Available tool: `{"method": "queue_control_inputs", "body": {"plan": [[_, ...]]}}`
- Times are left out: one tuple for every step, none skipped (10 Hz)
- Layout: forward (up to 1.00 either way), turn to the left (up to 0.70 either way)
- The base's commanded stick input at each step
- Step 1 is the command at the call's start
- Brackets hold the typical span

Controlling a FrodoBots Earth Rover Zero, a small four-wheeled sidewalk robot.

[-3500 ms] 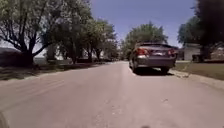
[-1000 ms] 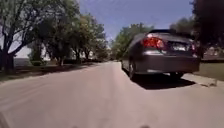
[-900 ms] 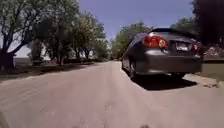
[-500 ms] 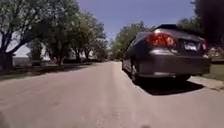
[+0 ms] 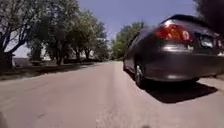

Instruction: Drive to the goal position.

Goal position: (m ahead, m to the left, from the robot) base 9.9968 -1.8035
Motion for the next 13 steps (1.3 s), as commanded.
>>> {"method": "queue_control_inputs", "body": {"plan": [[0.7, 0.0], [0.7, 0.0], [0.7, 0.0], [0.7, 0.0], [0.7, 0.0], [0.7, 0.0], [0.7, 0.0], [0.7, 0.0], [0.7, 0.0], [0.7, 0.0], [0.7, 0.0], [0.7, 0.0], [0.7, 0.0]]}}
